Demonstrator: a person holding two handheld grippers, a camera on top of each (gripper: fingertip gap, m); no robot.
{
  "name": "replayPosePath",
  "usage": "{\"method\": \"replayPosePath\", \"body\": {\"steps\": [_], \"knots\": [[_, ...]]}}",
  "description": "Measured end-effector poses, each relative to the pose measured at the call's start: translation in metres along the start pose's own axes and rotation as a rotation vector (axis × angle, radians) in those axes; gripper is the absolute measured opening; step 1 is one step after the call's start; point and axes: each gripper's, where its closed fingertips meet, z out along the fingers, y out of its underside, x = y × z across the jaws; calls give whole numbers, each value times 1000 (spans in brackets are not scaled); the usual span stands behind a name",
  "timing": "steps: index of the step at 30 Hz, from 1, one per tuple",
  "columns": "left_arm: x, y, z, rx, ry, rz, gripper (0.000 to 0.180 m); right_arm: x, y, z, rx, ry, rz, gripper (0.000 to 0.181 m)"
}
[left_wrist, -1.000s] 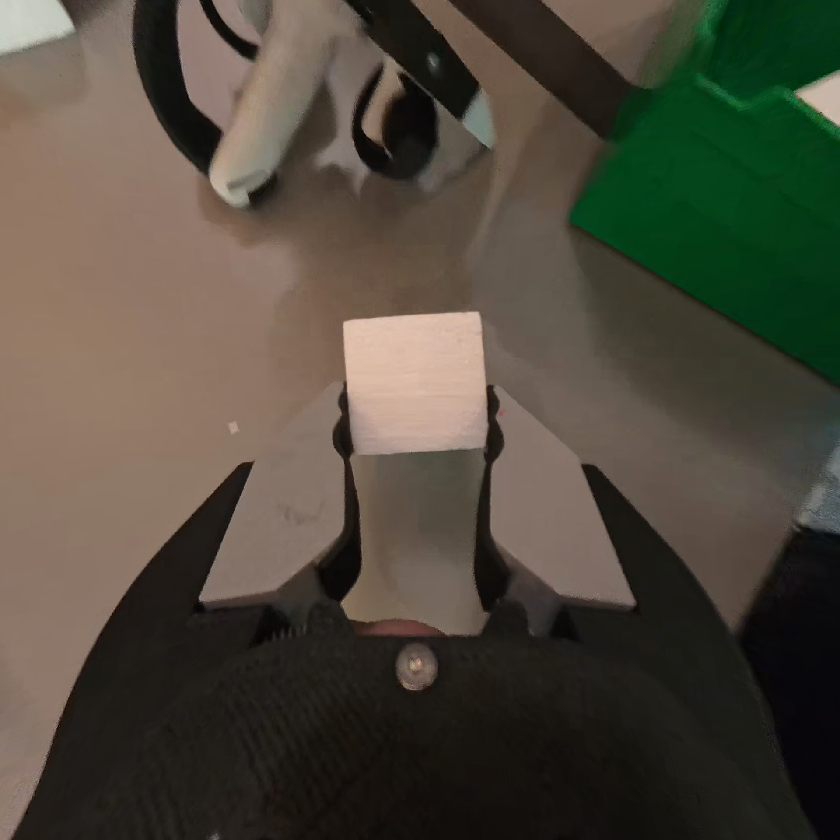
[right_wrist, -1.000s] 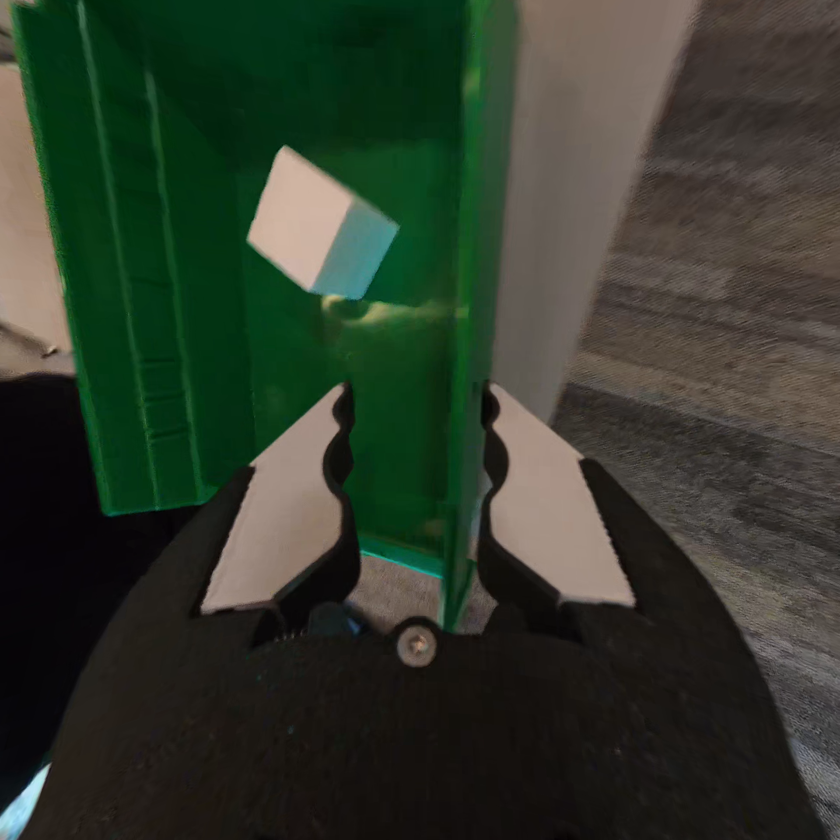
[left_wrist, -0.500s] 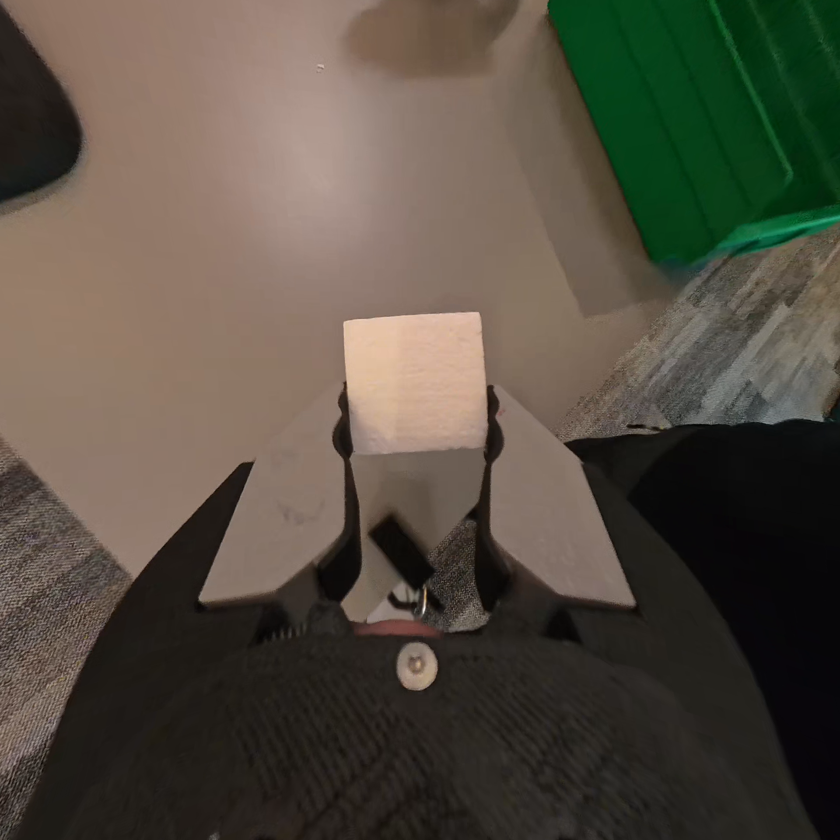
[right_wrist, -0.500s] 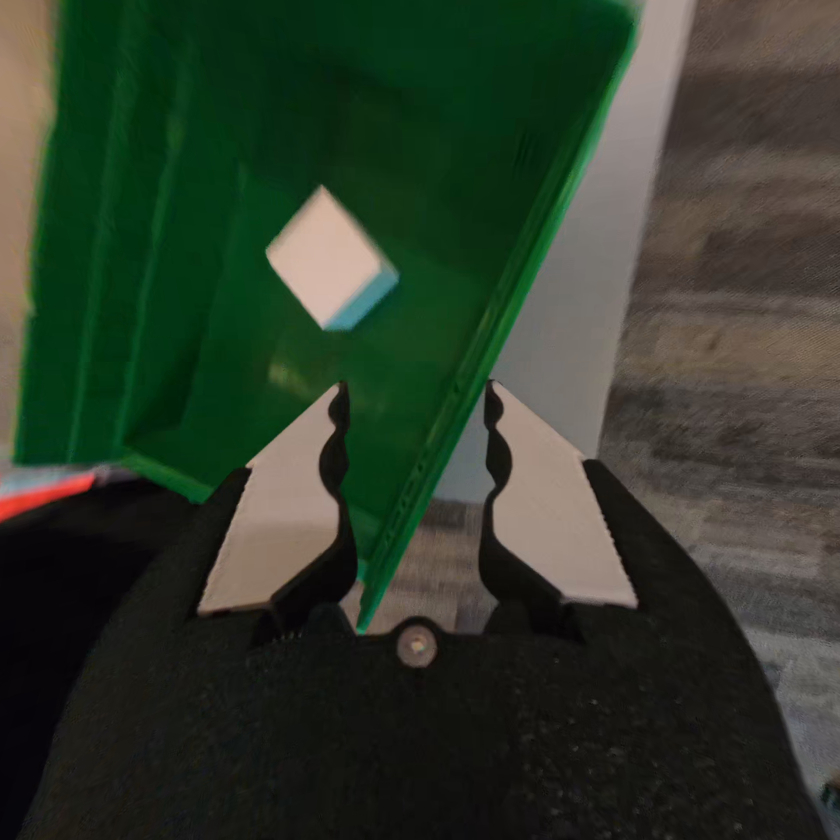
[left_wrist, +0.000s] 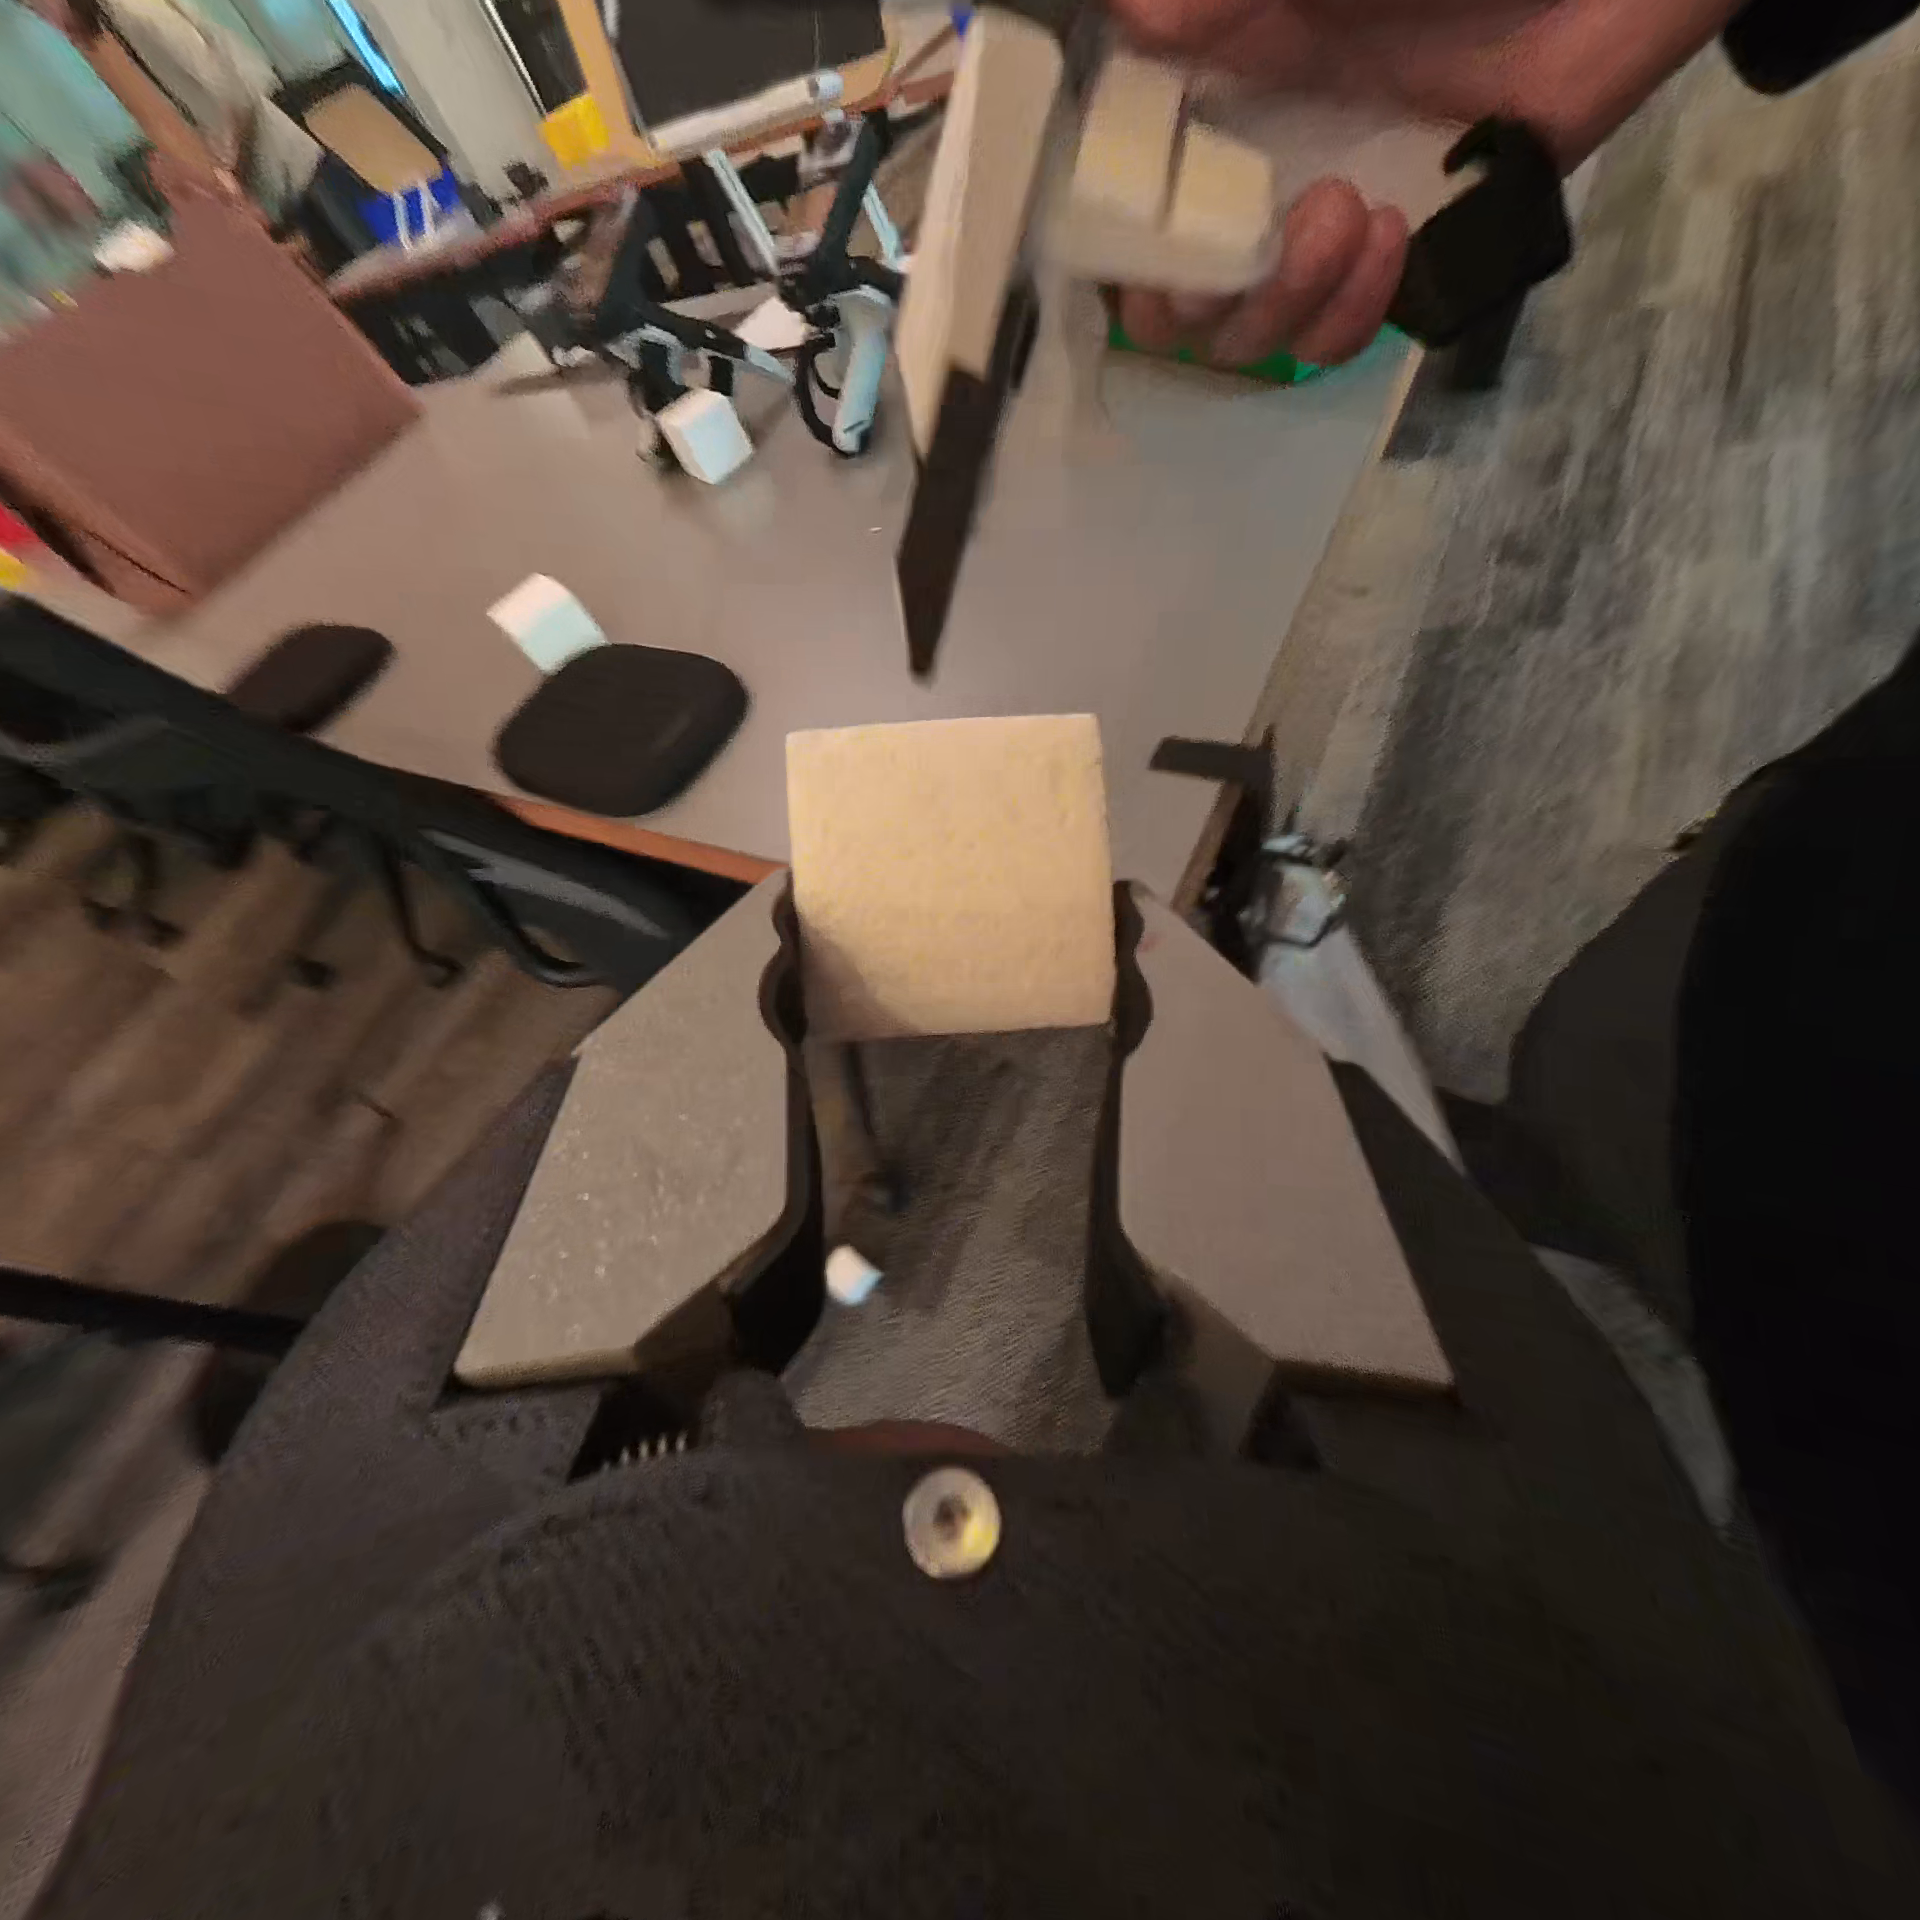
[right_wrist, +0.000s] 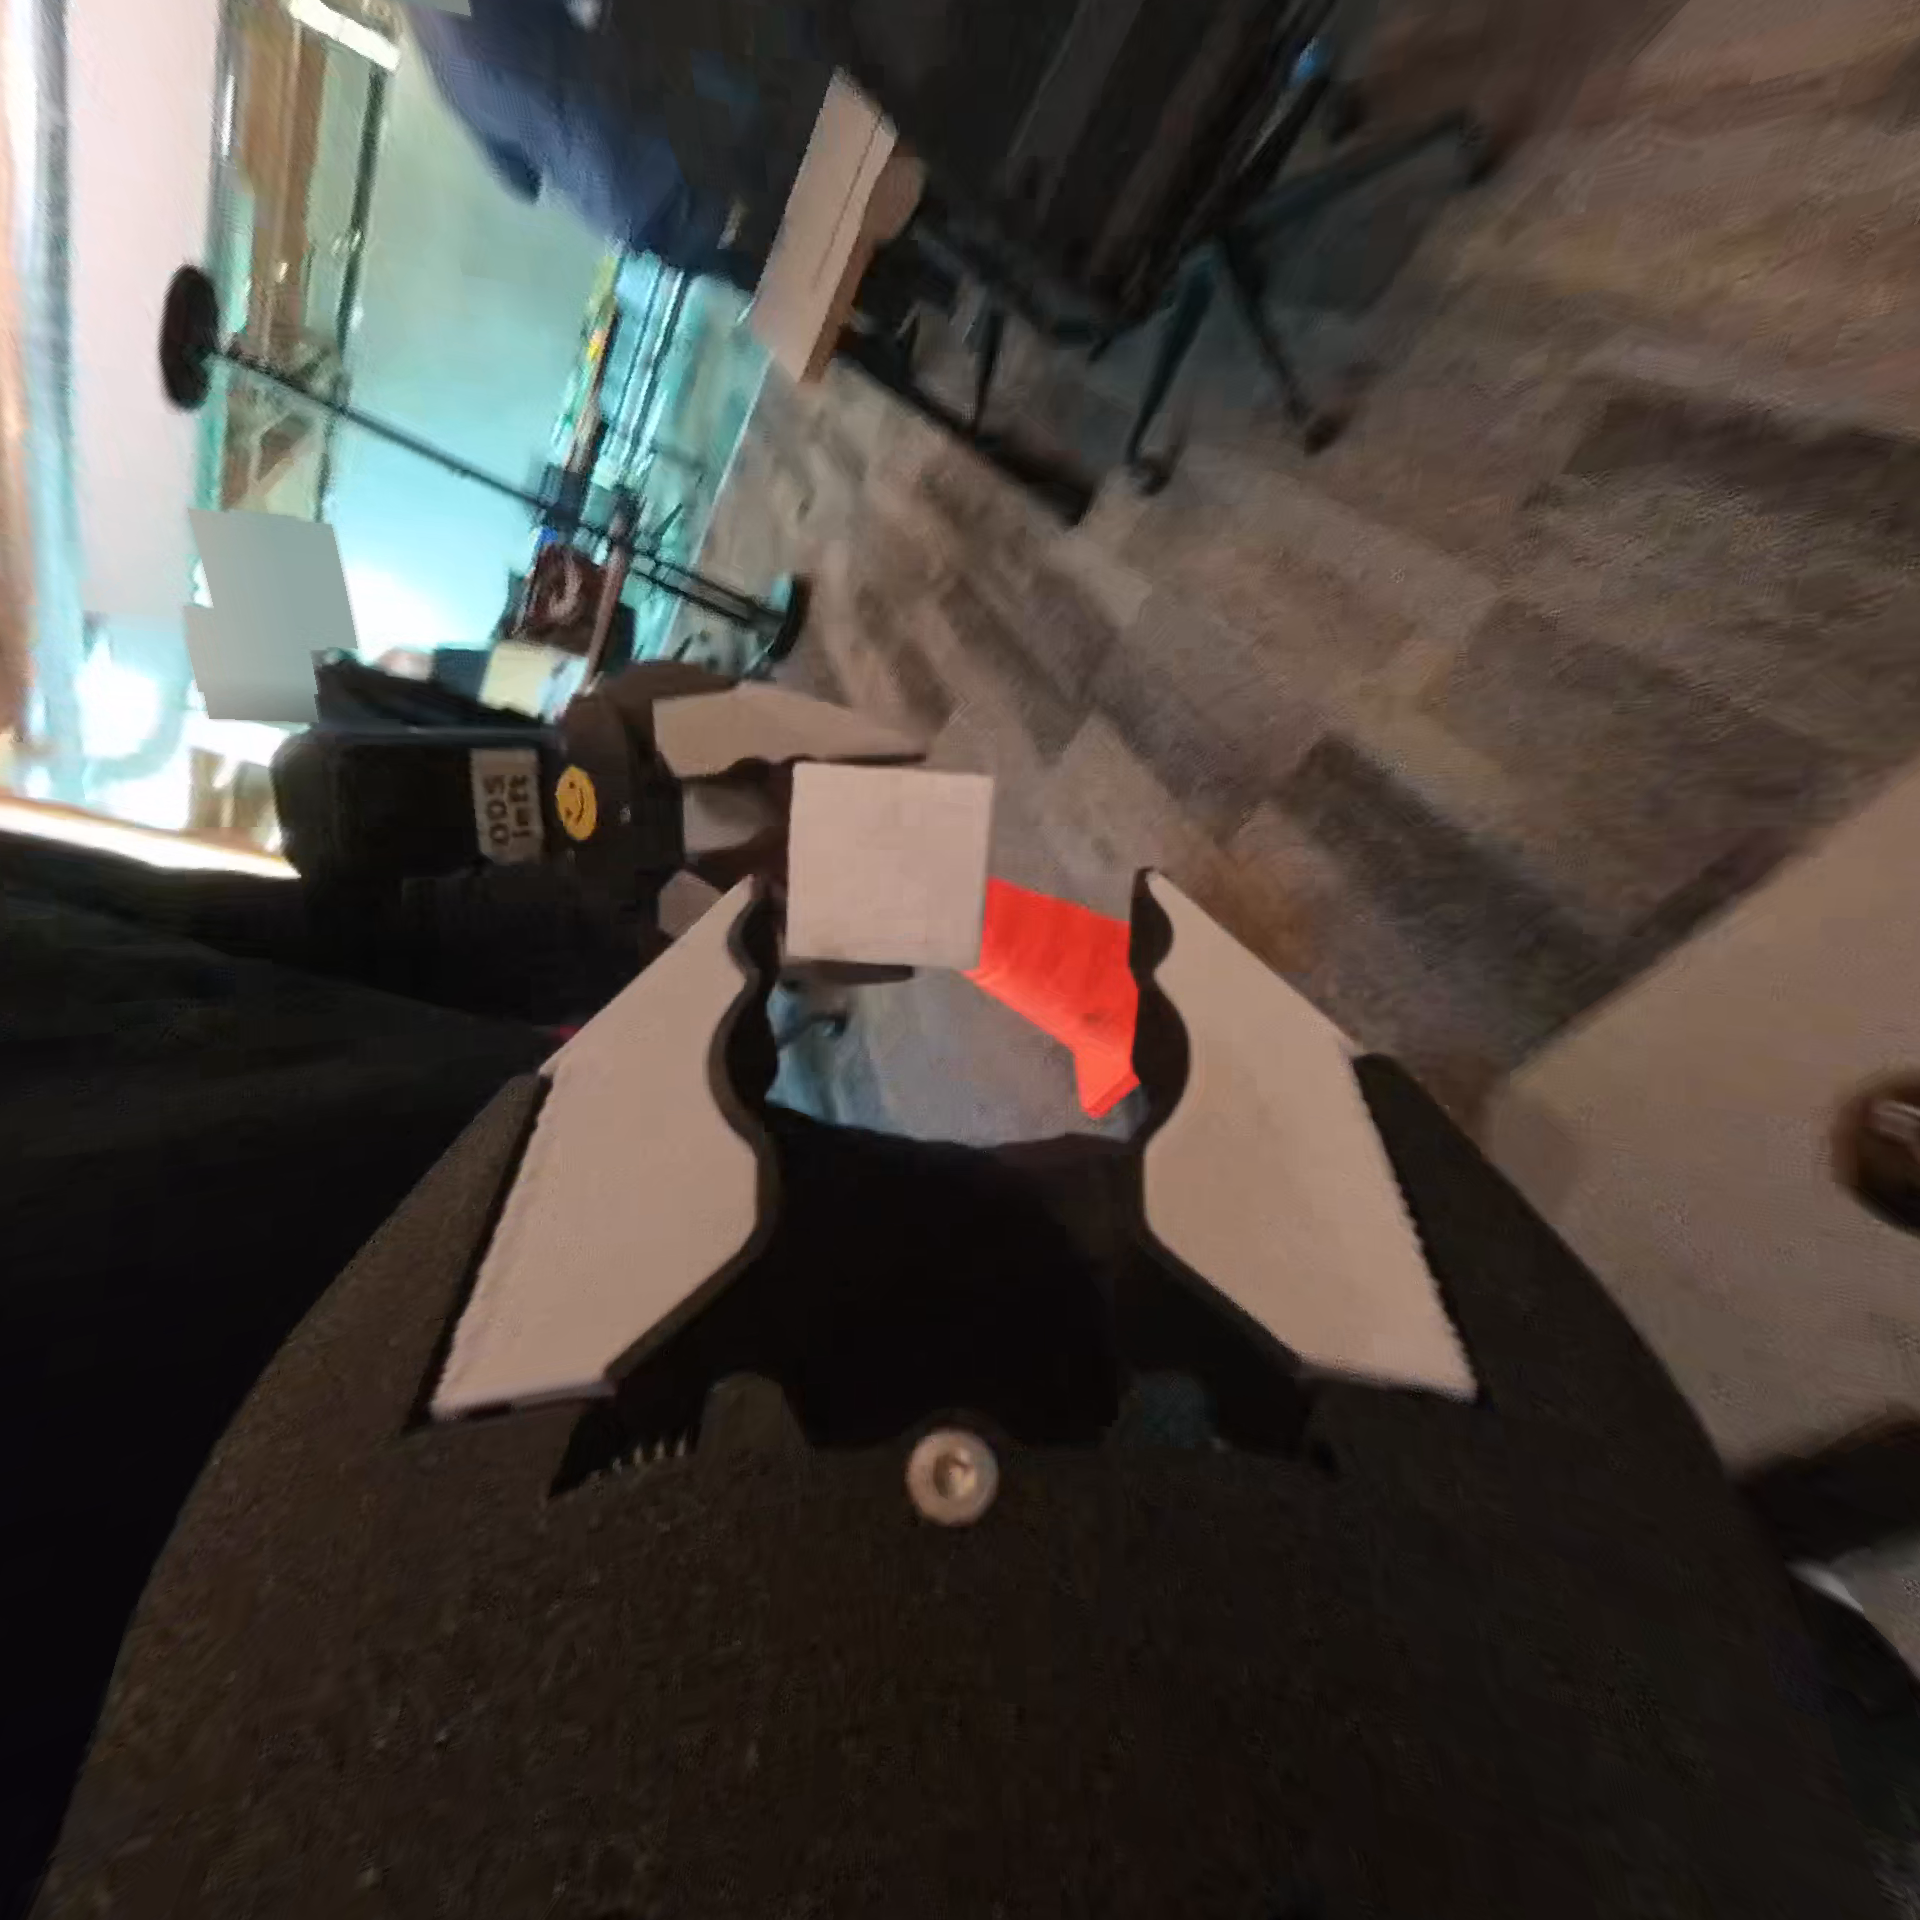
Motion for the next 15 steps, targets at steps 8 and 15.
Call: {"method": "replayPosePath", "body": {"steps": [8, 15], "knots": [[-67, 16, -86, 52, -145, 30, 56, -40, -13, 122, -161, -26, -43, 69], [-88, 33, -71, 14, -67, 148, 56, -62, -52, 145, -31, -294, 57, 91]]}}
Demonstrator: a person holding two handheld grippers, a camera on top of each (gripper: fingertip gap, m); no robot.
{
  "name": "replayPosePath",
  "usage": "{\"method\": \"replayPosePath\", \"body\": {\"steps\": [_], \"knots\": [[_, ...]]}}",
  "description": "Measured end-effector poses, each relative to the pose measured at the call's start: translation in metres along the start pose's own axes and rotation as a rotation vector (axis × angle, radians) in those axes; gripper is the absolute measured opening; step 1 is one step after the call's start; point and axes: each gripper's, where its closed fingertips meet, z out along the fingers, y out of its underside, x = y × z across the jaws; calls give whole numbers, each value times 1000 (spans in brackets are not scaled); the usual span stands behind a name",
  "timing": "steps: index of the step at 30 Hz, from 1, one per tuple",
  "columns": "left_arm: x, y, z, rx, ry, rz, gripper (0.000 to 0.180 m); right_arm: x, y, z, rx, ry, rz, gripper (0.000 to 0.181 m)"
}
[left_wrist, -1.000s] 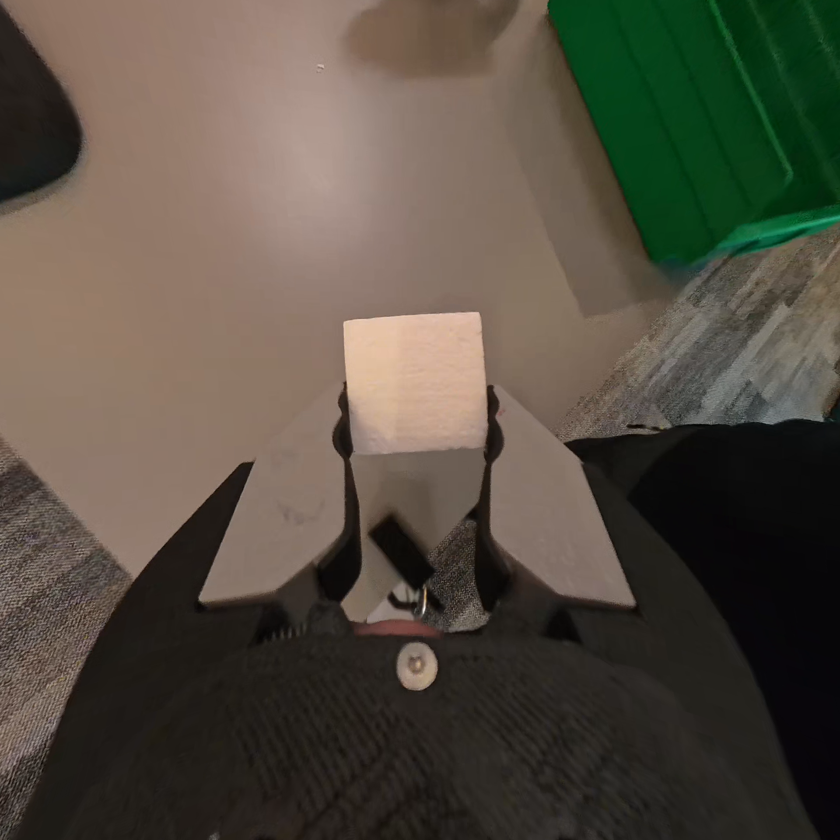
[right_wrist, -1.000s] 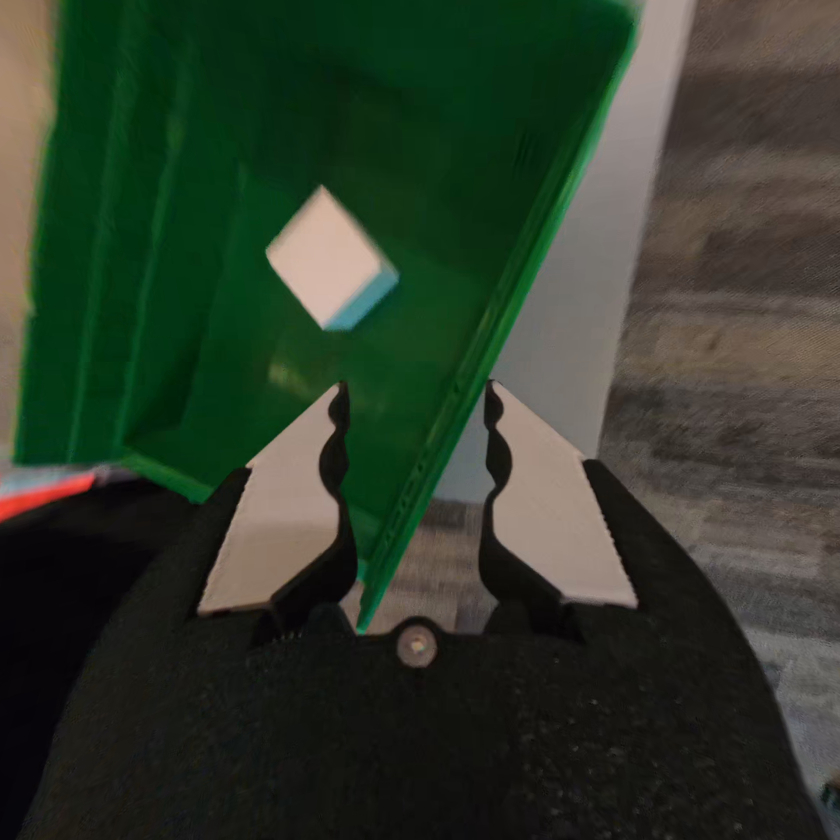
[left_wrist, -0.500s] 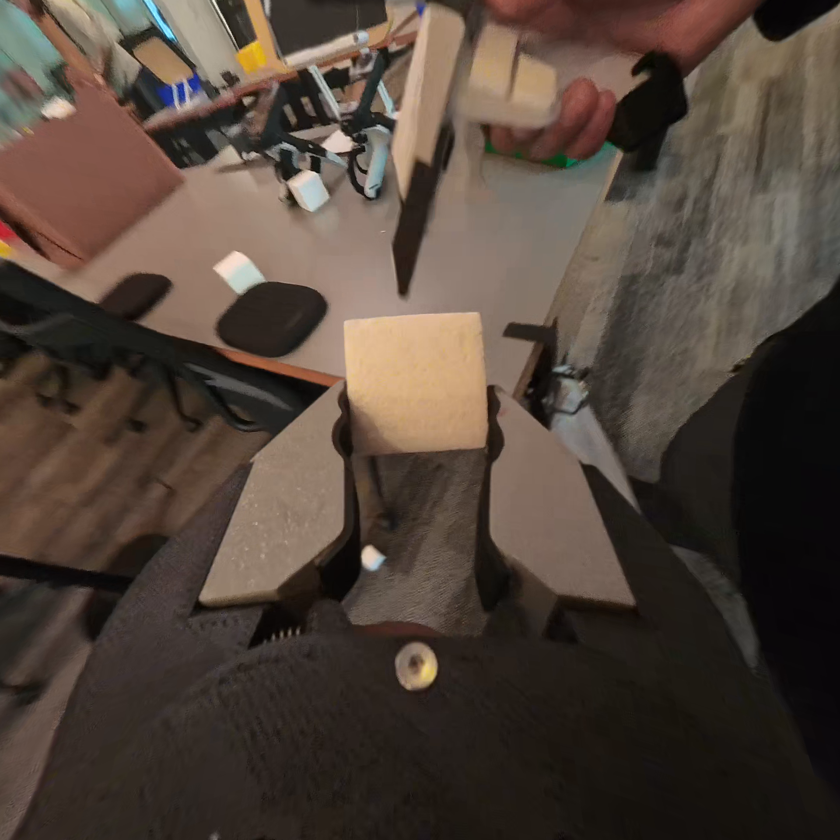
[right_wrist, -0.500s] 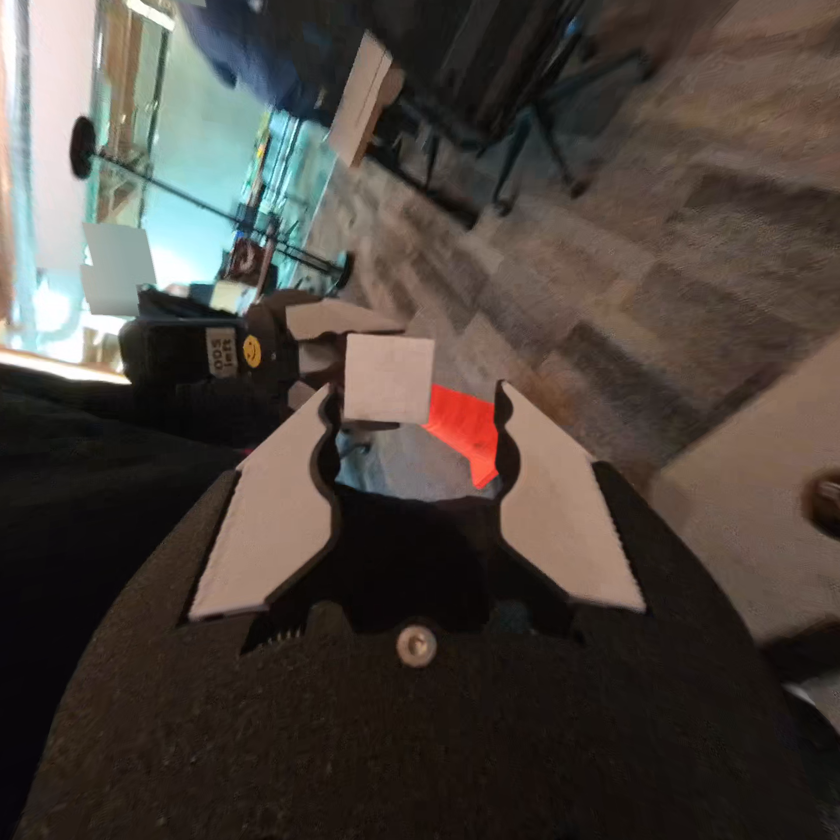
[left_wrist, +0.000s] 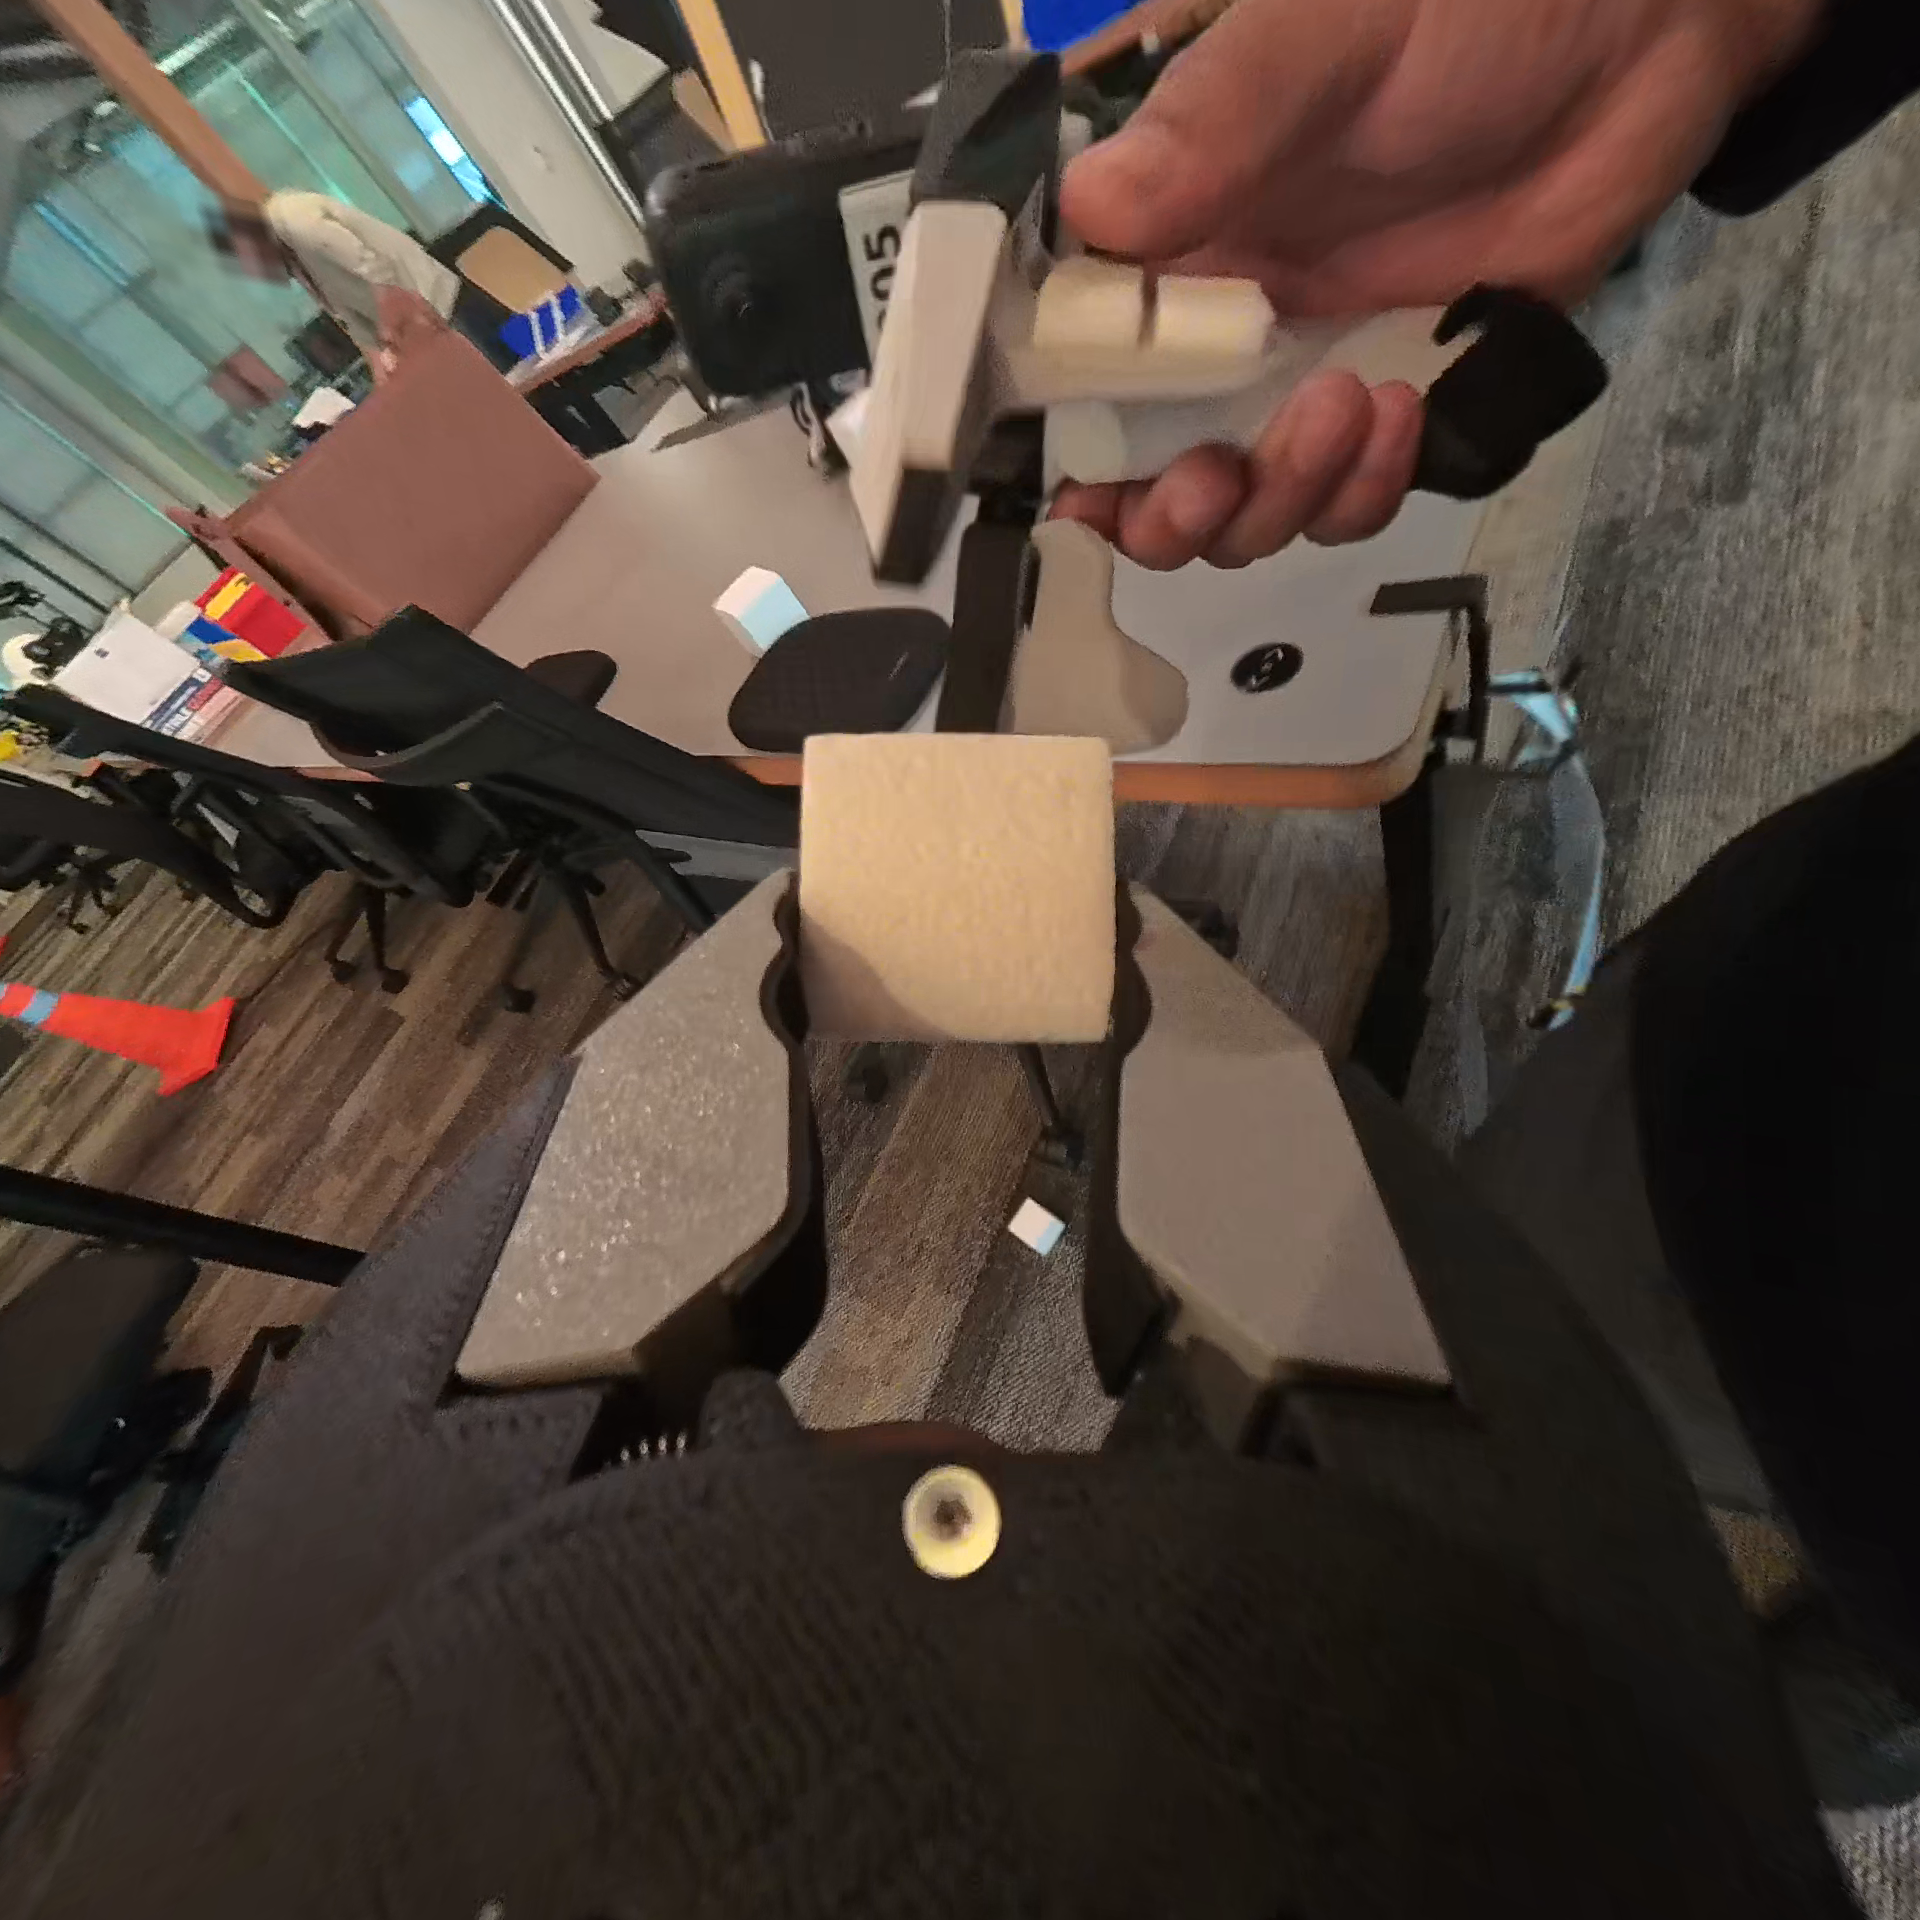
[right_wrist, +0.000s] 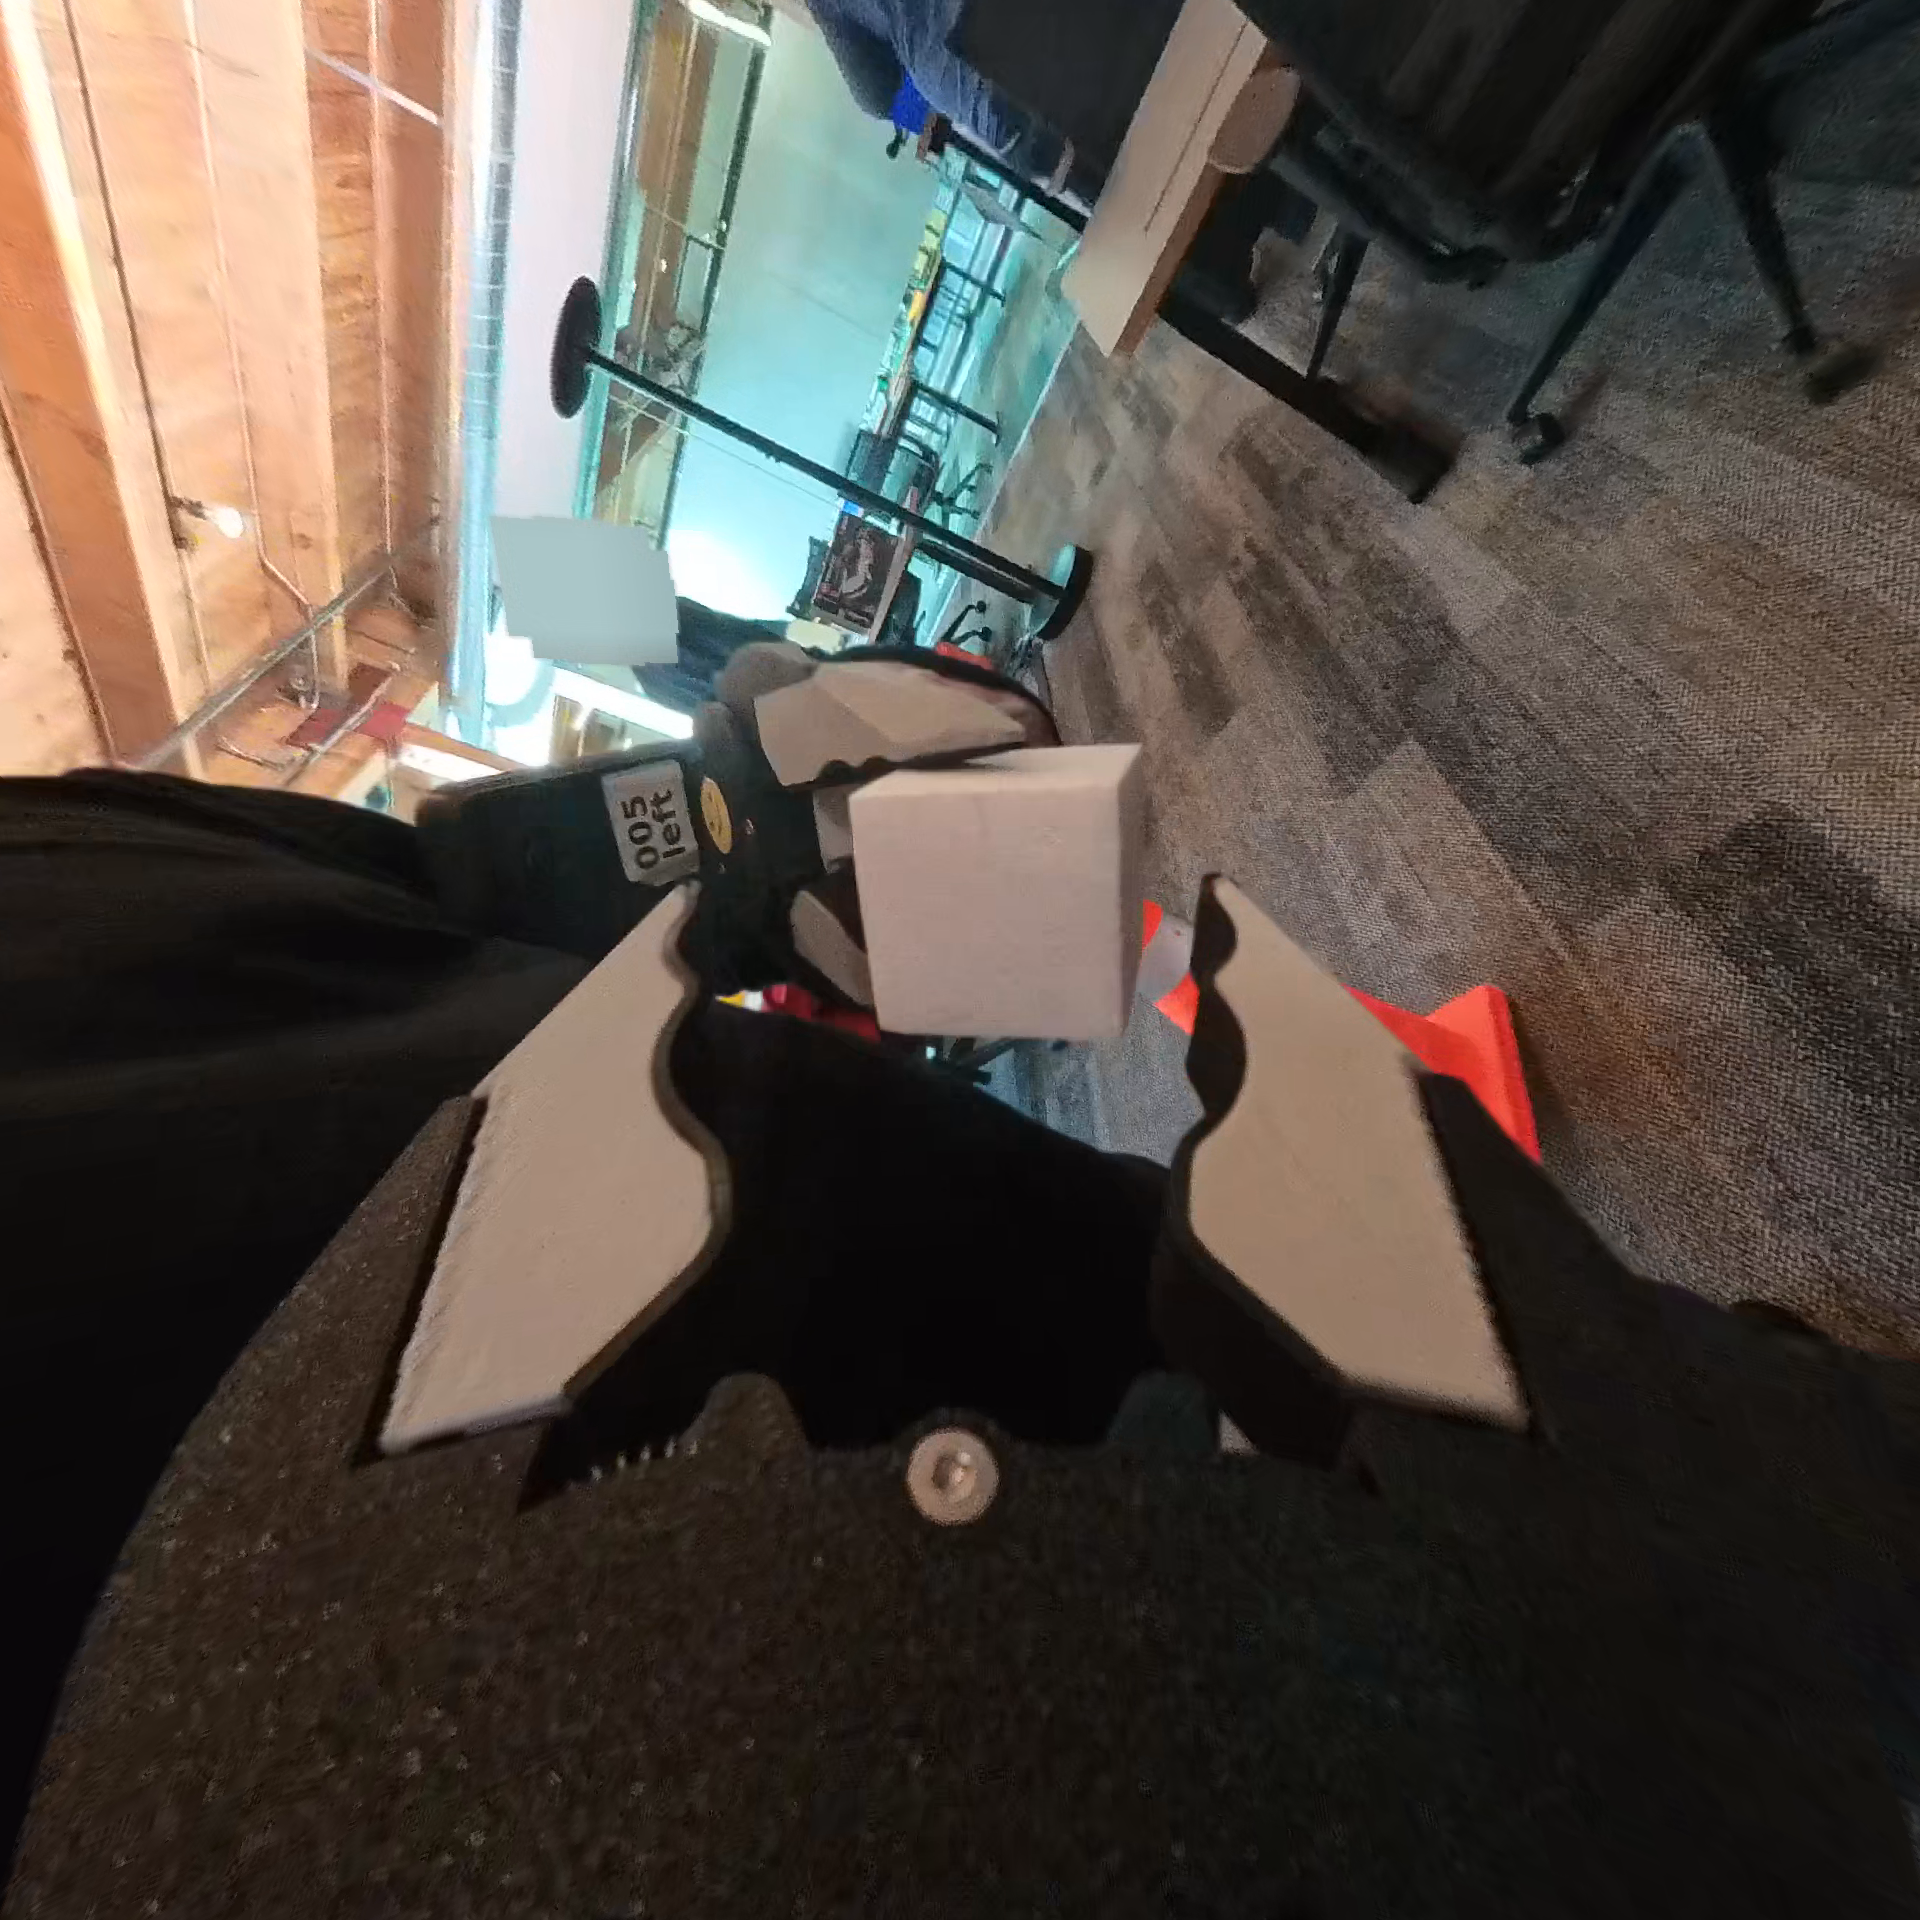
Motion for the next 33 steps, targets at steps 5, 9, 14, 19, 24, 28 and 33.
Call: {"method": "replayPosePath", "body": {"steps": [5, 9, 14, 19, 24, 28, 33], "knots": [[-34, 13, 47, -51, 86, -9, 56, 44, -35, 3, 6, 130, -86, 59], [-75, 44, 96, -116, 173, -110, 60, 115, -110, -80, 80, 467, -147, 59], [-89, 157, 139, -422, 423, -258, 47, 237, -186, -286, 139, 1132, -25, 59], [-103, 287, 128, -781, 562, -321, 42, 316, -198, -319, -43, 1295, 66, 59], [-136, 343, 110, -922, 579, -474, 42, 327, -194, -310, -40, 1263, 157, 77], [-164, 367, 116, -956, 576, -538, 45, 295, -245, -342, 165, 1250, 133, 92], [-202, 394, 147, -913, 585, -516, 45, 351, -277, -394, 179, 1314, 322, 94]]}}
